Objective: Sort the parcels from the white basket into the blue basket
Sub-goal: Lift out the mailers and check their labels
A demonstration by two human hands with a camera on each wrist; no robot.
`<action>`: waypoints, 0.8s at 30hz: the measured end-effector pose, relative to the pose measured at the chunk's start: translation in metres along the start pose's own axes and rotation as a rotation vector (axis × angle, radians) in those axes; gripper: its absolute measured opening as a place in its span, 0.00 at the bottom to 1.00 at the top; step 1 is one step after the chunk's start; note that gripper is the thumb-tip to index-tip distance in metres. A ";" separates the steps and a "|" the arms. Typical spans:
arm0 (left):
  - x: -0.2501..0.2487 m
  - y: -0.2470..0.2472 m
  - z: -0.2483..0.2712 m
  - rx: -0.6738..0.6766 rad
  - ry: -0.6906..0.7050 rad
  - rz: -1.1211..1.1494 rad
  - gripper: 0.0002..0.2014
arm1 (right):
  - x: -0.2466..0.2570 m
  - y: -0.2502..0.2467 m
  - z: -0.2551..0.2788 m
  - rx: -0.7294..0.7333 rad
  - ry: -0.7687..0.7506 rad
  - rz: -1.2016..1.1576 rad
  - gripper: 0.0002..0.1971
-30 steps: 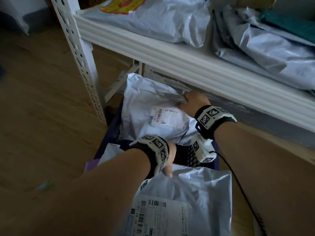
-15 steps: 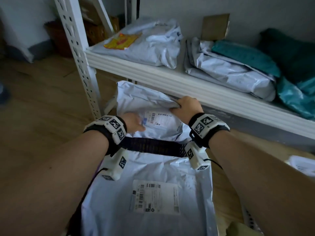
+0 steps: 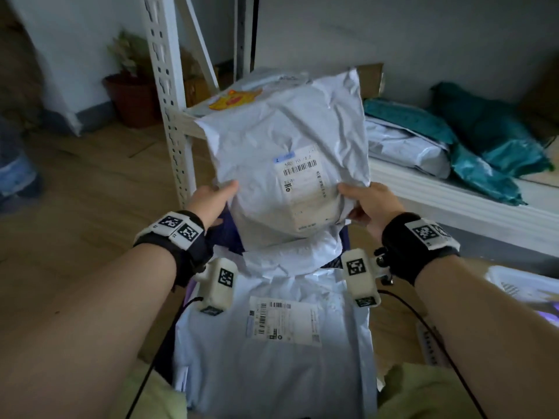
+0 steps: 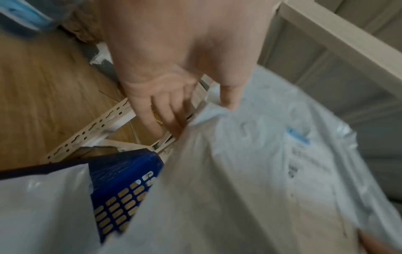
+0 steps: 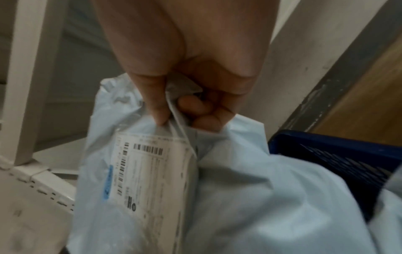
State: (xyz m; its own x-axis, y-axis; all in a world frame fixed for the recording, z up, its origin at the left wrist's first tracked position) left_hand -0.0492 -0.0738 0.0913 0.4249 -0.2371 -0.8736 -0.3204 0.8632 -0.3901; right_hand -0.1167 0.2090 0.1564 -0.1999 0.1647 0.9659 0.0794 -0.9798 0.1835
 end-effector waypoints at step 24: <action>-0.022 -0.008 -0.025 -0.098 0.137 0.403 0.10 | -0.031 -0.008 -0.037 0.045 -0.058 0.171 0.13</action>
State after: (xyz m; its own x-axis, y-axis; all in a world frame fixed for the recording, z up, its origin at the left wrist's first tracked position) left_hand -0.0771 -0.0862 0.1065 0.1352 0.0469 -0.9897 -0.5191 0.8542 -0.0304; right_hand -0.1471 0.2075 0.1181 -0.1232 0.0035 0.9924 0.1512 -0.9882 0.0223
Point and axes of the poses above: each hand's wrist, its own z-axis away from the middle knuckle, its own y-axis out of the palm, x = y × z, the point moved 8 cm from there along -z, towards the middle knuckle, and after that the axes turned 14 degrees about -z, right-handed, at the moved point
